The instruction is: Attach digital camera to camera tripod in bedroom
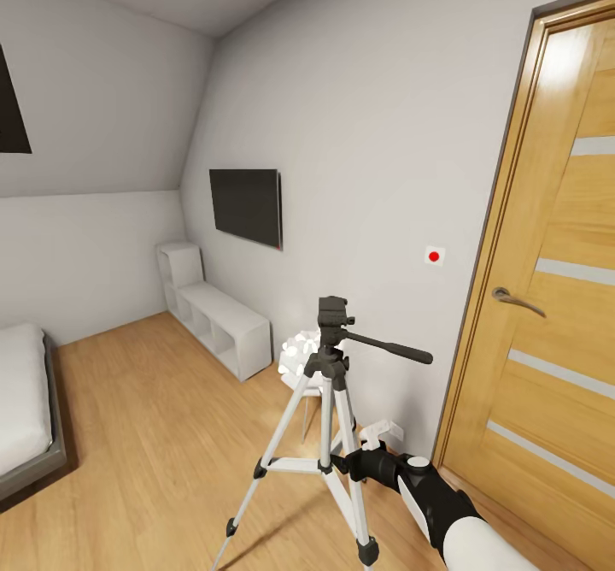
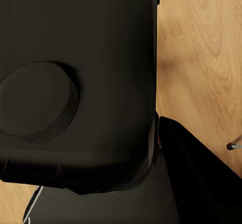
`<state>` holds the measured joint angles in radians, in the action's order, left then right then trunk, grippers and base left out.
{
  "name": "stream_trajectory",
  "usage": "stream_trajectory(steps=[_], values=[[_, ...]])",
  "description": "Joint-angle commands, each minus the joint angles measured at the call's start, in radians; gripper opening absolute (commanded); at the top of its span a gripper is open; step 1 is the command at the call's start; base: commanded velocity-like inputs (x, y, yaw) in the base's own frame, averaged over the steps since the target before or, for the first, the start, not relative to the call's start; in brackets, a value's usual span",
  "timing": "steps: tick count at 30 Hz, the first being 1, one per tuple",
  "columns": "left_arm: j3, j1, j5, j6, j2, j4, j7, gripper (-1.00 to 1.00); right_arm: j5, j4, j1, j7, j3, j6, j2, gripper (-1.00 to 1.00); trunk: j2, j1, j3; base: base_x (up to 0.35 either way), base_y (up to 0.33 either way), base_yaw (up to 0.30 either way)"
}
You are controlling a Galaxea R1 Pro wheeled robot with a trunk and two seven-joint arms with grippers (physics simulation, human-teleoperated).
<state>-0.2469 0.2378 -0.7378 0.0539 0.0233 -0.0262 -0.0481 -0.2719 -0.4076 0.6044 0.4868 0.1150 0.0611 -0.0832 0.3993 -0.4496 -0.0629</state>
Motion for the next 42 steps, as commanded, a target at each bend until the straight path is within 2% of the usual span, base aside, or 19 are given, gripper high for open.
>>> stream_trajectory(steps=[1, 11, 12, 34, 36, 38, 39, 41, 42], values=[[-0.009, 0.0, -0.006, 0.001, 0.0, -0.001, -0.003, -1.0, -0.006, -0.002, 0.0, 0.007, 0.009, 0.006, -0.001, 1.0, 0.001, 0.0, 0.0, 0.0, 0.0, 0.0], [-0.008, 0.0, -0.006, 0.001, 0.0, 0.0, -0.003, -1.0, -0.006, -0.006, 0.0, 0.008, 0.008, 0.007, -0.002, 1.0, 0.001, 0.0, 0.0, 0.0, 0.0, 0.0], [-0.008, 0.0, -0.006, 0.001, 0.0, 0.0, -0.003, -1.0, -0.006, -0.006, 0.0, 0.008, 0.009, 0.007, -0.003, -1.0, 0.001, 0.0, 0.0, 0.0, 0.0, 0.0], [-0.015, 0.0, 0.004, 0.001, 0.009, 0.005, -0.004, -1.0, -0.006, -0.007, 0.0, 0.006, 0.009, 0.008, -0.002, -1.0, 0.001, 0.0, 0.0, 0.0, 0.0, 0.0], [-0.015, 0.001, 0.005, 0.0, 0.031, -0.007, -0.006, -1.0, -0.006, -0.007, 0.0, 0.006, 0.009, 0.009, -0.001, -1.0, 0.001, 0.0, 0.0, 0.0, 0.0, 0.0], [-0.014, 0.002, 0.007, -0.008, 0.064, -0.055, -0.008, -1.0, -0.006, -0.007, 0.0, 0.006, 0.009, 0.009, -0.002, -1.0, 0.001, 0.0, 0.0, 0.0, 0.0, 0.0], [-0.015, 0.004, 0.009, -0.039, 0.129, -0.18, -0.016, -1.0, -0.006, -0.007, 0.0, 0.006, 0.009, 0.009, -0.002, -1.0, 0.001, 0.0, 0.0, 0.0, 0.0, 0.0], [-0.014, 0.004, 0.009, -0.079, 0.172, -0.258, -0.02, -1.0, -0.006, -0.007, 0.0, 0.005, 0.009, 0.009, -0.002, -1.0, 0.001, 0.0, 0.0, 0.0, 0.0, 0.0], [-0.014, 0.004, 0.008, -0.142, 0.218, -0.342, -0.023, -1.0, -0.006, -0.007, 0.0, 0.003, 0.009, 0.009, -0.003, -1.0, 0.001, 0.0, 0.0, 0.0, 0.0, 0.0]])
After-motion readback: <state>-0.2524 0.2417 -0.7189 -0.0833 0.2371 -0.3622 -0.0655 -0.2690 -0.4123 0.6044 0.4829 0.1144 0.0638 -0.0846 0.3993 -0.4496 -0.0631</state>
